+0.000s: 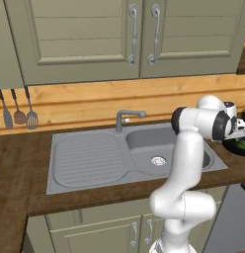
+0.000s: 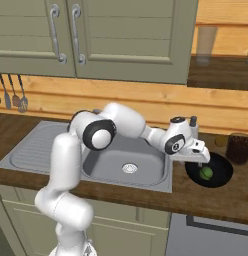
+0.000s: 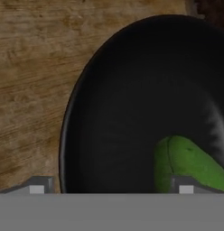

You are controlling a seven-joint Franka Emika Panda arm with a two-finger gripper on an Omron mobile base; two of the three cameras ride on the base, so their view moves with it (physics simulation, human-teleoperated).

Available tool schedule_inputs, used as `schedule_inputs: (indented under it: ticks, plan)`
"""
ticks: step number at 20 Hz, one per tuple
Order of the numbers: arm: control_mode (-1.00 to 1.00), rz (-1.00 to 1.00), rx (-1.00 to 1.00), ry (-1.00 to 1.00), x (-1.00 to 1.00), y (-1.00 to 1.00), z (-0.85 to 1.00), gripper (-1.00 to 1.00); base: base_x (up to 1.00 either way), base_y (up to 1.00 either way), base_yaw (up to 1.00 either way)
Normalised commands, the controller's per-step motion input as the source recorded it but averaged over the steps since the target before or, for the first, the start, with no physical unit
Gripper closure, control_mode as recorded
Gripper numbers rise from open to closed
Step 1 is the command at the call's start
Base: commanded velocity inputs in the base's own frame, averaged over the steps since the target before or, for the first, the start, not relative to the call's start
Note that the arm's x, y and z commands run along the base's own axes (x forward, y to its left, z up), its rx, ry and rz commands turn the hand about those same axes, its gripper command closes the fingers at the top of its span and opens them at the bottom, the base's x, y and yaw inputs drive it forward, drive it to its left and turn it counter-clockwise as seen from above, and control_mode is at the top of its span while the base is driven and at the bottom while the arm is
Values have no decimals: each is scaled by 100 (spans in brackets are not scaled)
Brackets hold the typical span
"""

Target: Pick the avocado from the sink and place it in the bowl. Then pick the bowl and place it in the microwave. Then close the microwave door and press the start button.

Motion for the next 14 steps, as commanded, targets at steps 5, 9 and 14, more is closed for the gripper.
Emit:
schedule_inputs:
  ticks: [5, 9, 14]
  plan:
    - [-100, 0, 0, 0, 2, 0, -33, -100, 0, 0, 0]
    - [-100, 0, 0, 0, 4, 0, -31, 100, 0, 0, 0]
    - [-100, 0, 0, 0, 0, -8, -16, 100, 0, 0, 0]
